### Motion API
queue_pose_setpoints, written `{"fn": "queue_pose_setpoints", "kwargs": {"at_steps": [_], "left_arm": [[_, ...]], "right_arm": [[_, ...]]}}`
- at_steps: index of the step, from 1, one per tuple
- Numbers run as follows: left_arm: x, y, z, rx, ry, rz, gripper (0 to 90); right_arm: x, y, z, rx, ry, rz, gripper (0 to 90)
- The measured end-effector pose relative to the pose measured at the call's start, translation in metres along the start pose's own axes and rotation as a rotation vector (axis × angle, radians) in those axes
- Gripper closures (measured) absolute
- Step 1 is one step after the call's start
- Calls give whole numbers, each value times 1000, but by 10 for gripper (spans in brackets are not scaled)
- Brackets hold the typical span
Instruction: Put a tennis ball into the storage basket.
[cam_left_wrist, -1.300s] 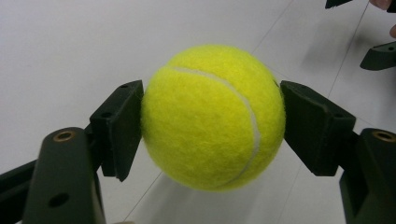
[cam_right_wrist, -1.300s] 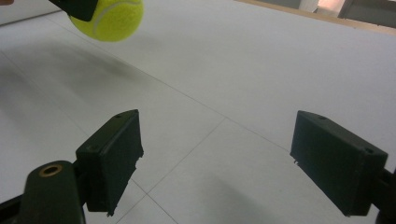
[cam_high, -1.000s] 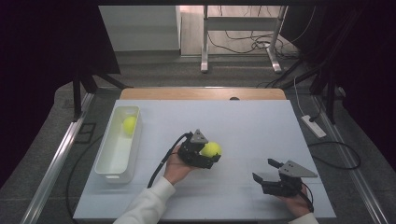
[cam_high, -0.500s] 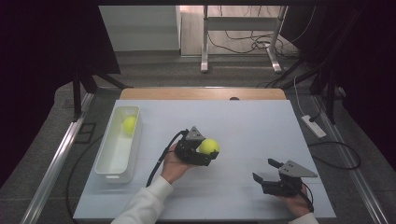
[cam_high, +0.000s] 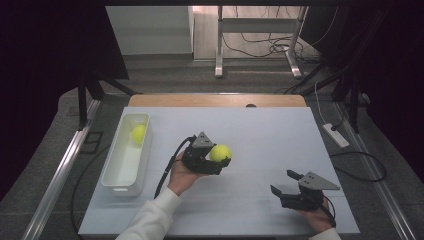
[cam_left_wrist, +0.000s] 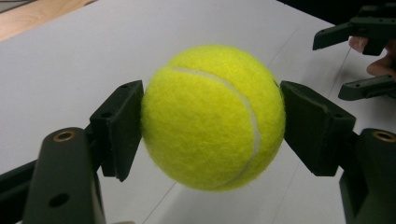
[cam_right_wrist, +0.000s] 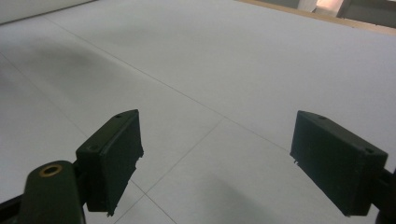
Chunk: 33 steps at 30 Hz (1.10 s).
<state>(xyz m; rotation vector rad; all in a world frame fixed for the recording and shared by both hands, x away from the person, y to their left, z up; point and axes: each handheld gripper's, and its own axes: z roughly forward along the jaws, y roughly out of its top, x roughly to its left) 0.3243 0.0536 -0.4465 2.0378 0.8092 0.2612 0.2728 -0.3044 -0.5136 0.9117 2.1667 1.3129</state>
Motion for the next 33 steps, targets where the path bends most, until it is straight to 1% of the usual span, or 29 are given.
{"fn": "queue_pose_setpoints", "kwargs": {"at_steps": [5,7,13,20,27,33], "left_arm": [[2,1,-7,-14,13,-5,263],[2,1,-9,-15,15,-4,263],[5,6,-19,-36,35,1,264],[11,7,-29,-57,54,-11,263],[16,7,-39,-69,74,-17,264],[19,7,-44,-66,93,-16,263]], "right_arm": [[0,0,0,-4,1,2,160],[0,0,0,-5,2,2,160],[0,0,0,-3,1,0,160],[0,0,0,-5,1,1,160],[0,0,0,-6,-1,2,160],[0,0,0,-9,-6,3,161]]}}
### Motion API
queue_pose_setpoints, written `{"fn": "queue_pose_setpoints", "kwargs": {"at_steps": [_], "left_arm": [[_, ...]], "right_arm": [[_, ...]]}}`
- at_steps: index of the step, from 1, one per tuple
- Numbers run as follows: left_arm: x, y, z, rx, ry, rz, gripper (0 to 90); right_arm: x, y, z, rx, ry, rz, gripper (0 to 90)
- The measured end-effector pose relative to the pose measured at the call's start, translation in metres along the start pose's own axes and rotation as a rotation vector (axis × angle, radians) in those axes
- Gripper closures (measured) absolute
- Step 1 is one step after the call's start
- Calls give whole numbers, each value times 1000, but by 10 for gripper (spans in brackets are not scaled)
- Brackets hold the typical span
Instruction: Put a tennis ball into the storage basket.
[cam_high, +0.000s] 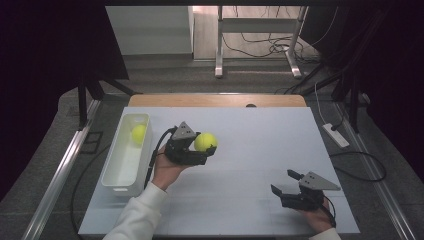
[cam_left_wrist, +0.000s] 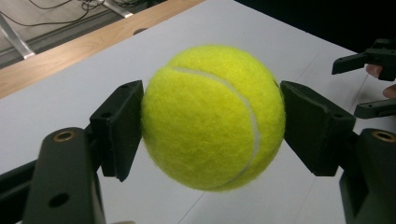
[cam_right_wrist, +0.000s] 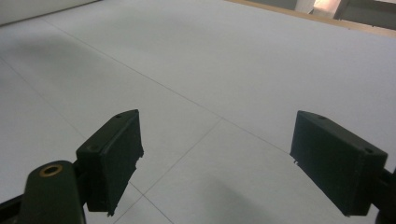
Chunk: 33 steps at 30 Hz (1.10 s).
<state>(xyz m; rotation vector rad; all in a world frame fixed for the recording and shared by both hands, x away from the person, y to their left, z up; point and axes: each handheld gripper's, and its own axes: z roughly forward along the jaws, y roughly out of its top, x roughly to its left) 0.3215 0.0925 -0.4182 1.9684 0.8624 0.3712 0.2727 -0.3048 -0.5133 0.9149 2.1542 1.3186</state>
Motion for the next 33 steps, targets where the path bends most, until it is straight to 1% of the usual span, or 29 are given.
{"fn": "queue_pose_setpoints", "kwargs": {"at_steps": [17,28,33], "left_arm": [[18,-6,-20,-3,59,-20,263],[26,-8,-32,-8,90,-31,264],[32,-10,-38,-17,110,-46,264]], "right_arm": [[0,0,0,0,-3,1,161],[0,0,0,2,-2,1,161],[0,0,0,3,-4,1,161]]}}
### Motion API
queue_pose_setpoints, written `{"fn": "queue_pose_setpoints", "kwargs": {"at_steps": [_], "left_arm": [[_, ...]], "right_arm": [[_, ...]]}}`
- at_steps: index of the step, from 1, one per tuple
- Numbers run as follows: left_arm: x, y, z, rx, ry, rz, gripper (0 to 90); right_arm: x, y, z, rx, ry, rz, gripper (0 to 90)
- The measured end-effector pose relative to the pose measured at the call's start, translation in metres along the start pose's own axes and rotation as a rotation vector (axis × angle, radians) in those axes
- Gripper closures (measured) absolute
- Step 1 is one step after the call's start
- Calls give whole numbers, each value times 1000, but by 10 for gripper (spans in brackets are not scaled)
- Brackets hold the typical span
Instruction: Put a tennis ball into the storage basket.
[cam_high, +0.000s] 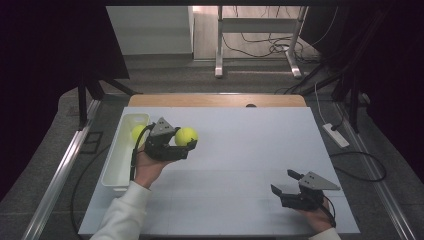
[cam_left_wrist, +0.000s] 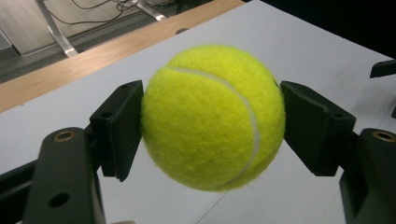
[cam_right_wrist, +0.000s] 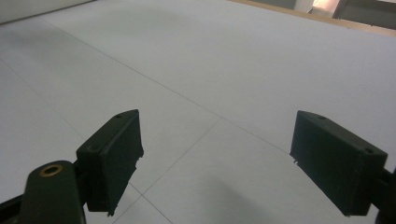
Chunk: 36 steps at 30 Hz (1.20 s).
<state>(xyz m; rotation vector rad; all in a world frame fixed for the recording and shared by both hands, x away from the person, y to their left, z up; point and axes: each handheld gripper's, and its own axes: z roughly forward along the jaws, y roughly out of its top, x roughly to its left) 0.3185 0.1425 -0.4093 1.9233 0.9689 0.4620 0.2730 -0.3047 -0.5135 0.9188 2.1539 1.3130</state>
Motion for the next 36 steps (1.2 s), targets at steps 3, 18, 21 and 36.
{"fn": "queue_pose_setpoints", "kwargs": {"at_steps": [3,18,21,36], "left_arm": [[3,-1,-3,-1,12,-5,264],[22,-8,-19,-18,65,-46,263],[25,-9,-22,-20,74,-49,264],[35,-14,-32,-25,123,-68,264]], "right_arm": [[0,0,0,-1,1,1,161],[1,0,1,6,1,-4,161],[1,0,1,5,1,-3,161],[1,0,1,6,-3,-4,161]]}}
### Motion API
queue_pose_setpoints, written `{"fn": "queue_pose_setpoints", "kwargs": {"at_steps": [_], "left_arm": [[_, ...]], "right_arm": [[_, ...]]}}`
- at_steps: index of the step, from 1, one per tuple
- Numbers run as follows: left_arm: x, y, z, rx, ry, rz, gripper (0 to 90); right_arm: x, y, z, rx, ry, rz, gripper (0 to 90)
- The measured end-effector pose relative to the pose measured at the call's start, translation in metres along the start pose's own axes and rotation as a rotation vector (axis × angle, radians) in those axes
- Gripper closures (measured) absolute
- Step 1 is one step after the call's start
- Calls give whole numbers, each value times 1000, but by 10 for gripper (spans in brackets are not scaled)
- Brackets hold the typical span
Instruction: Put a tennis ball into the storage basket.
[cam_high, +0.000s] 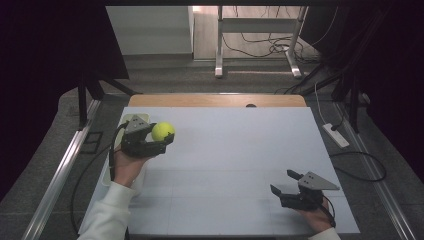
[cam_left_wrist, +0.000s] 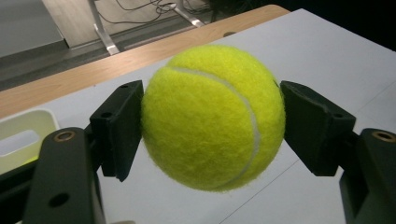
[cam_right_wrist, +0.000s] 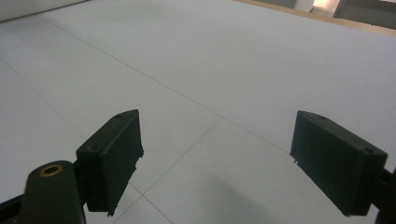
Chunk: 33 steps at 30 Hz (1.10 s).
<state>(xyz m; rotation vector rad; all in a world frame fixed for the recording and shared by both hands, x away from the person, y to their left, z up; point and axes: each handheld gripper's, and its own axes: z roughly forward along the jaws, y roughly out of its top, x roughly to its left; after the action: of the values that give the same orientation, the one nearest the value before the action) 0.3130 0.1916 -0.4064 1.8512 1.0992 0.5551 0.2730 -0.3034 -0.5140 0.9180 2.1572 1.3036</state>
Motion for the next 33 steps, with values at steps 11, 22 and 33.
{"fn": "queue_pose_setpoints", "kwargs": {"at_steps": [11,22,33], "left_arm": [[14,-3,-7,-2,45,-25,263],[29,-8,-14,0,86,-57,264],[44,-15,-24,1,126,-86,264]], "right_arm": [[0,0,0,-1,-1,-2,161],[0,0,0,0,-1,-3,161],[0,0,0,1,-2,-3,161]]}}
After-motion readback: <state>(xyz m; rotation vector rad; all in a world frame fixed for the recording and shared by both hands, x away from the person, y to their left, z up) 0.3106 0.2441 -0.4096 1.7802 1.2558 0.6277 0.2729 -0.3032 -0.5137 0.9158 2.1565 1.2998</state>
